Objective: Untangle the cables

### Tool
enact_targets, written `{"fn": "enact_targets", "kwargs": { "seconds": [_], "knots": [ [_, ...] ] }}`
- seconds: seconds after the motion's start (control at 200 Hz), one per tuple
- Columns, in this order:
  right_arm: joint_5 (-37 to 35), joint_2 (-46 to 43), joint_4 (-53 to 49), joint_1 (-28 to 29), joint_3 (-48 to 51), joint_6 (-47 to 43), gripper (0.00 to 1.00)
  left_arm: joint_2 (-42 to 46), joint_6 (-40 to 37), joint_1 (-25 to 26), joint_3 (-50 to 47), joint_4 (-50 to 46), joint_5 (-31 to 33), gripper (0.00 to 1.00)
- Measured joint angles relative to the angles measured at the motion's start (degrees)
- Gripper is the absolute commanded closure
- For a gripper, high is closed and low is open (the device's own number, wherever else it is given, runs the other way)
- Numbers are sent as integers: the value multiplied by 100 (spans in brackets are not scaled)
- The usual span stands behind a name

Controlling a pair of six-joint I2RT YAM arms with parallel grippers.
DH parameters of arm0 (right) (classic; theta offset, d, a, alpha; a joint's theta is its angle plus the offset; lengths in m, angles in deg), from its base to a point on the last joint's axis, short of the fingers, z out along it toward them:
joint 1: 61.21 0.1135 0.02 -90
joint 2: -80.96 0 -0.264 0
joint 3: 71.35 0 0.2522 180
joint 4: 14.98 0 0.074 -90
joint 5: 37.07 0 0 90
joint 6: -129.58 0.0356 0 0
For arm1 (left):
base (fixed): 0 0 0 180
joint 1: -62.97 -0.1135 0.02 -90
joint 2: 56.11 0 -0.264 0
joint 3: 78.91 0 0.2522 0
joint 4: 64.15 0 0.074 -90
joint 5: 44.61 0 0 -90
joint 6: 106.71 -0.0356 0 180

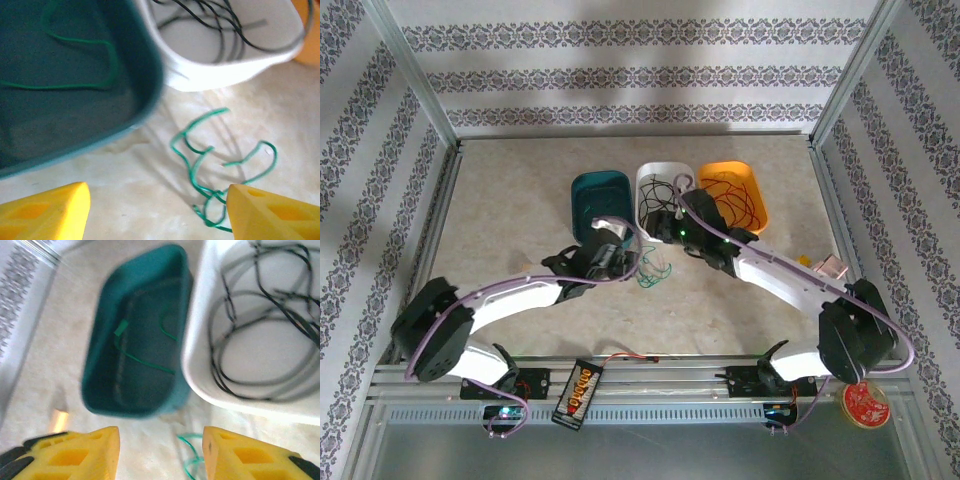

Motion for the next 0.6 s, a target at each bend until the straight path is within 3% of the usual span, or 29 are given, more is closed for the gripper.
{"fn": "enact_targets", "kwargs": {
  "seconds": [0.135,0.23,0.6],
  "knots": [
    [-59,-247,-269,-50,678,4,53,-632,-280,260,448,33,-20,28],
    [-94,-428,-413,-136,938,22,53,-916,-470,278,713,50,4,39],
    [-125,-905,-505,-468,1143,46,53,-1919,-1344,284,1746,-63,289,38]
  ]
}}
